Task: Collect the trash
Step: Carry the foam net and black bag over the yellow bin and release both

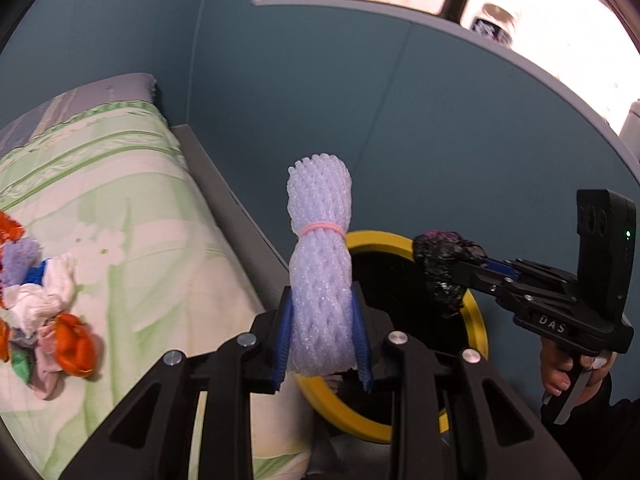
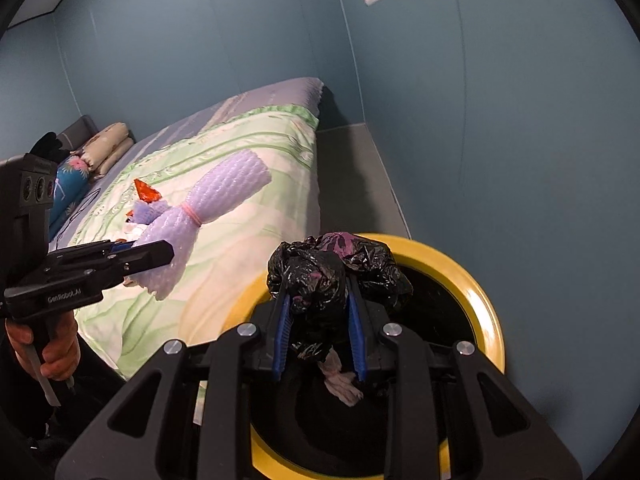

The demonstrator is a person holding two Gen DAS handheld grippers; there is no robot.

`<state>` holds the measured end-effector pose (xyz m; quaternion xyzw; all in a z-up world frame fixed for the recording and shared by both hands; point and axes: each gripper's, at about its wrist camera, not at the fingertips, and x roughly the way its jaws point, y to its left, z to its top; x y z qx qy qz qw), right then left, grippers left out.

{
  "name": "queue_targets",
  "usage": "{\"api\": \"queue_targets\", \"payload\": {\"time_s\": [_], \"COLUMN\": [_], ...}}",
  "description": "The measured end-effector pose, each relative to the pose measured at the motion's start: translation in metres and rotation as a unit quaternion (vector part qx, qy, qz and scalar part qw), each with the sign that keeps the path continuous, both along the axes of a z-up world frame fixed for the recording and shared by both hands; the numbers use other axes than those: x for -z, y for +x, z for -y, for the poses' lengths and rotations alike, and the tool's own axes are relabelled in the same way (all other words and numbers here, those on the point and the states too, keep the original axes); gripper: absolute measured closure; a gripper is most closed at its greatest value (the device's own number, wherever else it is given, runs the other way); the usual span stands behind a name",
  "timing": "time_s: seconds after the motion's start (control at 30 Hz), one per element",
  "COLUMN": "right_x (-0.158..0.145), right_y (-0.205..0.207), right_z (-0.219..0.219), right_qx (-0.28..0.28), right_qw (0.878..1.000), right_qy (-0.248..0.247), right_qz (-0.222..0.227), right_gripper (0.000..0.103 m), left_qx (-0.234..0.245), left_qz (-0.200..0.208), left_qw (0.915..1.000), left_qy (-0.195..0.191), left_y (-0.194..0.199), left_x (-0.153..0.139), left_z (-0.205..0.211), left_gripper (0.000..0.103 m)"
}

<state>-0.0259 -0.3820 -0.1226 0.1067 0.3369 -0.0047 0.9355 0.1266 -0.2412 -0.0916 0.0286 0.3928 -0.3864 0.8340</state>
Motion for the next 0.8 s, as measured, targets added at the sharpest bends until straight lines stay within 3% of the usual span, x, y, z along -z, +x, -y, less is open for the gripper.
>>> {"api": "queue_targets", "payload": {"time_s": [0.5,0.8], "right_x": [0.030,0.036], "right_y": [0.004,0.010], "right_z": [0.013,0.013], "right_qx": [0.009,0.014], "right_qw": [0.999,0.998], "right_qy": [0.015,0.016], "right_qz": [-0.042,-0.055], "right_gripper": [0.078,0.076], "left_qx": [0.048,0.058], "left_qz": [-0.028,-0.039], "left_qw": [0.9984,0.9975], "left_qy": [0.016,0.011], "left_y": [-0.009,-0.009], "left_x": [0.027,0.032], "left_z": [0.059,0.066], "left_gripper": [0.077,0.077]}}
